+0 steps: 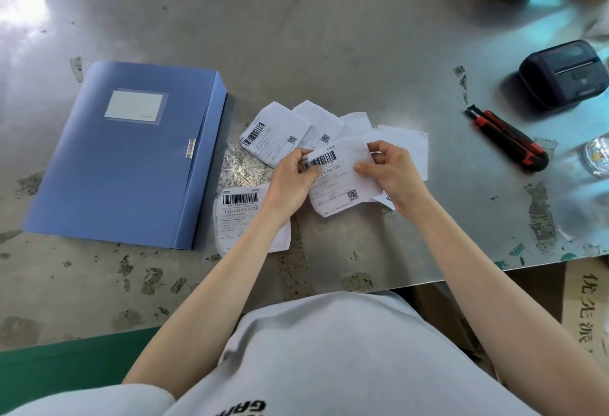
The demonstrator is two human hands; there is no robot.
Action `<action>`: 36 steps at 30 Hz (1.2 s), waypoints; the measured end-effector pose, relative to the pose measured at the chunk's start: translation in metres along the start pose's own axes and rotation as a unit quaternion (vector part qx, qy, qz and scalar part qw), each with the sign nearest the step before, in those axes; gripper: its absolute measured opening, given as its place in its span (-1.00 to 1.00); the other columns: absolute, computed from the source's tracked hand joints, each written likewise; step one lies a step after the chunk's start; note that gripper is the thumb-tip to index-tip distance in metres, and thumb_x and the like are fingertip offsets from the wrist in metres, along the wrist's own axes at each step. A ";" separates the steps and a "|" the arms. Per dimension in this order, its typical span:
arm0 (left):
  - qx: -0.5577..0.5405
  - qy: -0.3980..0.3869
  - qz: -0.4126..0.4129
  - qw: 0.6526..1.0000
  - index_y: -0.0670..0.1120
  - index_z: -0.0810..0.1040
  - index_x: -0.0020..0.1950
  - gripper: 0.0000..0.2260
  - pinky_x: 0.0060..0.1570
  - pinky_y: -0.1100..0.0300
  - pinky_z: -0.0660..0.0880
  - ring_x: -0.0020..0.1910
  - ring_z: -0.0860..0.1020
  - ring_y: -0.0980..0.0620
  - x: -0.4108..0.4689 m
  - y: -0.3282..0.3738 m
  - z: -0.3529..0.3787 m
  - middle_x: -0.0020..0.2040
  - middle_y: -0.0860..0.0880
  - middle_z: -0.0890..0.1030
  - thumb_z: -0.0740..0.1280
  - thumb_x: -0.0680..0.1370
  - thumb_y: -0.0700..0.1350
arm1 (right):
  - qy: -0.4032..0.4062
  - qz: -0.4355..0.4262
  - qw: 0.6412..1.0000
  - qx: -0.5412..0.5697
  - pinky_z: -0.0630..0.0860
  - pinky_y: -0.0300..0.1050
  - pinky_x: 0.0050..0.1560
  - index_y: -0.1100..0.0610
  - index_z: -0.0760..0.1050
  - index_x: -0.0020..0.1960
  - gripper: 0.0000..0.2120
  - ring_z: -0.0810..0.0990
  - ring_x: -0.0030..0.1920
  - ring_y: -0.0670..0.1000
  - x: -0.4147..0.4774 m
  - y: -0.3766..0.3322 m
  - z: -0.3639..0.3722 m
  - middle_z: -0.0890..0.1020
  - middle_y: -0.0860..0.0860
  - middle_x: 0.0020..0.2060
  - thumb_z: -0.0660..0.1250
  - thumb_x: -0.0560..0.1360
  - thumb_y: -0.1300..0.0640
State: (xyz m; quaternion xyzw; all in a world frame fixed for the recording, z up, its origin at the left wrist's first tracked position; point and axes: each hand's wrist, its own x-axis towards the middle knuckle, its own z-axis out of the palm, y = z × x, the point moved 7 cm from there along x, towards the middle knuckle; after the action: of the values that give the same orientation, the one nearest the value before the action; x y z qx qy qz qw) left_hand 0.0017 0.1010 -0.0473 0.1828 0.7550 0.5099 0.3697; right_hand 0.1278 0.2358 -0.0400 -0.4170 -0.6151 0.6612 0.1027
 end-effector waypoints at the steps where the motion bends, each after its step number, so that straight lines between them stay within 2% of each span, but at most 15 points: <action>1: 0.005 0.022 0.003 1.000 -0.01 0.52 0.03 -0.90 0.10 0.09 0.53 0.06 0.60 0.04 0.003 0.001 -0.006 0.03 -0.01 0.64 0.32 0.55 -0.17 | 0.003 -0.003 1.000 -0.007 0.52 -0.04 -0.09 0.12 0.52 -0.12 -0.81 0.59 -0.18 0.06 0.001 0.000 0.001 0.64 0.10 -0.20 0.37 0.41 0.39; 4: 0.032 0.119 0.015 0.992 -0.08 0.51 0.11 -0.84 -0.01 0.46 0.43 0.09 0.55 0.08 0.015 0.006 -0.034 0.03 0.06 0.58 0.32 0.53 -0.17 | 0.027 -0.004 1.000 0.010 0.44 -0.03 -0.09 0.13 0.48 -0.22 -0.81 0.52 -0.16 0.06 0.004 0.001 0.002 0.59 0.16 -0.19 0.35 0.40 0.40; 5: 0.059 0.145 0.013 0.988 -0.10 0.48 0.17 -0.77 0.01 0.48 0.37 0.15 0.51 0.06 0.020 0.006 -0.044 0.10 0.04 0.55 0.32 0.52 -0.18 | 0.036 -0.001 0.999 0.016 0.43 -0.04 -0.10 0.13 0.47 -0.23 -0.81 0.50 -0.17 0.06 0.005 0.001 0.001 0.58 0.15 -0.20 0.34 0.40 0.41; 7: 0.146 0.170 0.002 0.975 -0.14 0.37 0.31 -0.60 0.18 0.29 0.28 0.30 0.36 -0.04 0.034 0.005 -0.060 0.29 -0.08 0.42 0.34 0.50 -0.15 | 0.048 0.007 0.999 0.023 0.42 -0.04 -0.10 0.12 0.47 -0.26 -0.79 0.49 -0.18 0.05 0.009 0.002 -0.001 0.57 0.10 -0.23 0.34 0.40 0.40; 9: 0.237 0.164 -0.024 0.957 -0.15 0.28 0.39 -0.45 0.30 0.07 0.21 0.37 0.23 -0.15 0.049 0.003 -0.071 0.39 -0.17 0.28 0.39 0.47 -0.10 | 0.054 0.012 0.998 0.018 0.40 -0.05 -0.12 0.10 0.46 -0.28 -0.78 0.48 -0.19 0.04 0.013 0.001 -0.002 0.55 0.07 -0.26 0.32 0.40 0.39; 13: 0.318 0.136 -0.056 0.937 -0.17 0.21 0.41 -0.29 0.29 -0.01 0.23 0.37 0.19 -0.22 0.066 0.000 -0.076 0.40 -0.22 0.18 0.48 0.37 -0.07 | 0.068 0.014 0.998 0.010 0.36 -0.10 -0.16 0.09 0.47 -0.27 -0.81 0.44 -0.23 0.03 0.021 -0.002 -0.003 0.53 0.01 -0.31 0.28 0.41 0.36; 18: 0.329 0.133 -0.054 0.933 -0.18 0.24 0.35 -0.31 0.24 0.02 0.29 0.28 0.31 -0.23 0.075 0.002 -0.077 0.35 -0.23 0.20 0.53 0.34 -0.18 | 0.078 0.017 0.997 0.011 0.36 -0.15 -0.24 0.09 0.47 -0.28 -0.80 0.42 -0.27 0.00 0.030 -0.007 -0.005 0.51 -0.02 -0.34 0.27 0.41 0.36; 21: 0.263 0.141 -0.027 0.954 -0.21 0.32 0.28 -0.57 0.06 0.12 0.36 0.13 0.43 -0.12 0.076 0.004 -0.082 0.24 -0.22 0.41 0.36 0.46 -0.30 | 0.077 0.018 0.997 0.009 0.35 -0.22 -0.30 0.07 0.47 -0.29 -0.78 0.43 -0.32 -0.05 0.034 -0.011 -0.003 0.52 -0.04 -0.36 0.26 0.42 0.36; 23: 0.210 0.162 -0.017 0.964 -0.19 0.39 0.24 -0.72 -0.06 0.20 0.36 0.03 0.44 -0.01 0.074 0.008 -0.085 0.17 -0.15 0.52 0.26 0.53 -0.29 | 0.075 0.019 0.997 0.015 0.36 -0.23 -0.30 0.07 0.48 -0.29 -0.78 0.44 -0.32 -0.05 0.037 -0.012 -0.002 0.53 -0.05 -0.36 0.26 0.42 0.35; 25: 0.140 0.174 -0.015 0.975 -0.14 0.43 0.18 -0.80 -0.21 0.28 0.36 -0.01 0.46 0.06 0.073 0.011 -0.081 0.13 -0.07 0.54 0.26 0.56 -0.25 | 0.078 0.020 0.997 0.021 0.35 -0.21 -0.28 0.06 0.48 -0.30 -0.78 0.44 -0.31 -0.05 0.039 -0.014 -0.003 0.53 -0.06 -0.36 0.27 0.42 0.34; 27: 0.089 0.168 -0.012 0.982 -0.08 0.44 0.12 -0.85 -0.25 0.33 0.35 -0.04 0.48 0.11 0.074 0.014 -0.072 0.10 -0.02 0.55 0.28 0.56 -0.21 | 0.084 0.021 0.996 0.024 0.35 -0.21 -0.28 0.05 0.48 -0.30 -0.77 0.44 -0.32 -0.05 0.040 -0.015 -0.006 0.53 -0.06 -0.37 0.27 0.41 0.34; 29: 0.105 0.151 0.002 0.983 -0.08 0.45 0.10 -0.86 -0.20 0.29 0.36 -0.01 0.49 0.08 0.076 0.019 -0.059 0.10 -0.02 0.56 0.30 0.55 -0.20 | 0.086 0.020 0.996 0.022 0.35 -0.22 -0.30 0.05 0.47 -0.31 -0.76 0.43 -0.34 -0.06 0.041 -0.017 -0.009 0.53 -0.05 -0.37 0.26 0.41 0.35; 31: 0.174 0.134 0.017 0.975 -0.14 0.45 0.15 -0.81 -0.06 0.26 0.35 0.07 0.47 -0.01 0.077 0.021 -0.045 0.14 -0.08 0.55 0.32 0.54 -0.21 | 0.088 0.019 0.996 0.013 0.34 -0.20 -0.30 0.06 0.46 -0.32 -0.76 0.42 -0.34 -0.04 0.041 -0.017 -0.013 0.51 -0.04 -0.37 0.25 0.41 0.36; 34: 0.310 0.118 0.019 0.943 -0.20 0.37 0.25 -0.64 0.22 0.03 0.30 0.26 0.32 -0.17 0.077 0.017 -0.030 0.27 -0.19 0.38 0.37 0.52 -0.15 | 0.094 0.018 0.995 0.007 0.34 -0.15 -0.26 0.06 0.44 -0.32 -0.77 0.42 -0.30 -0.01 0.042 -0.017 -0.020 0.50 -0.02 -0.36 0.25 0.40 0.35; 36: 0.347 0.120 -0.001 0.930 -0.19 0.33 0.28 -0.53 0.25 -0.09 0.27 0.29 0.24 -0.22 0.074 0.013 -0.028 0.31 -0.21 0.29 0.43 0.48 -0.09 | 0.098 0.019 0.995 0.006 0.34 -0.12 -0.21 0.06 0.45 -0.31 -0.77 0.42 -0.26 0.02 0.042 -0.015 -0.024 0.51 -0.01 -0.34 0.26 0.40 0.35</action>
State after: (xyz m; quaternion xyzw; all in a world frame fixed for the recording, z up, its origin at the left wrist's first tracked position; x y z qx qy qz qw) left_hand -0.0698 0.1369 -0.0575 0.2365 0.9237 0.2336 0.1905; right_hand 0.1118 0.2836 -0.0416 -0.4909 -0.5903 0.6223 0.1526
